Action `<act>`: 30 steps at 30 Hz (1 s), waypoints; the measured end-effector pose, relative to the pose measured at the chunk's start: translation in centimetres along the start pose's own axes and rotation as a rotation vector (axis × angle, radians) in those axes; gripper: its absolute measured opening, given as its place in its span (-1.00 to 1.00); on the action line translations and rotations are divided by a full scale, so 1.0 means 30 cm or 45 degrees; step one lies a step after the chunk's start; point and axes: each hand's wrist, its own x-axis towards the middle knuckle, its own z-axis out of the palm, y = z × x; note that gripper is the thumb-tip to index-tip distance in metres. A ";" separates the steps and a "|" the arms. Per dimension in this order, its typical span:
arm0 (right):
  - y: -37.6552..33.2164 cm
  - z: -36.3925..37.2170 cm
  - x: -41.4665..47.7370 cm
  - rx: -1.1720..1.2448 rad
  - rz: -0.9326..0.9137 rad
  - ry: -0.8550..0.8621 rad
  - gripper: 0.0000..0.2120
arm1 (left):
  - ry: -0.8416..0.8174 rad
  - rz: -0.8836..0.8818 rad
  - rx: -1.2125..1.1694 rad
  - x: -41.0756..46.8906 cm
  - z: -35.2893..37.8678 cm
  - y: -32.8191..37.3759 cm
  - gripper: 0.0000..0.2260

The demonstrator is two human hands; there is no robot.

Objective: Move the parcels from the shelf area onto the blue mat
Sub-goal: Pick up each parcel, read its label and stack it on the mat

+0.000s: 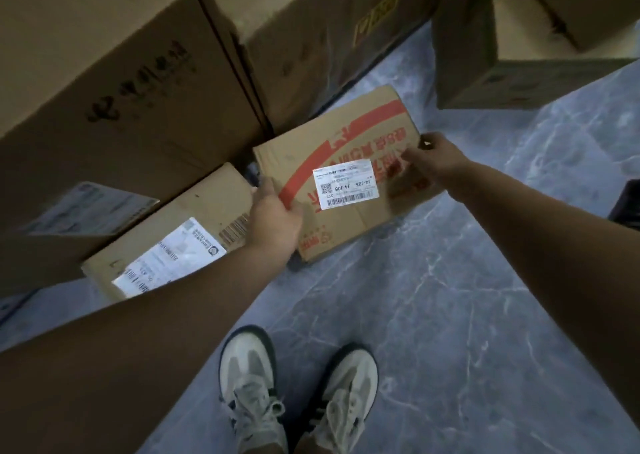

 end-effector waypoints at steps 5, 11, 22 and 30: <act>0.016 -0.018 0.013 0.083 0.109 -0.030 -0.63 | -0.024 -0.447 0.095 0.091 -0.002 0.080 -0.59; 0.045 -0.124 -0.124 0.336 0.226 0.084 -0.61 | -0.147 -0.321 -0.105 -0.047 -0.079 0.130 -0.80; -0.240 -0.636 -0.922 0.561 0.310 0.207 -0.72 | -0.236 -0.121 -0.587 -0.672 -0.679 0.529 -0.80; -0.766 -0.937 -1.499 0.596 -0.089 0.137 -0.78 | 0.034 0.070 -0.859 -1.152 -1.294 0.787 -0.72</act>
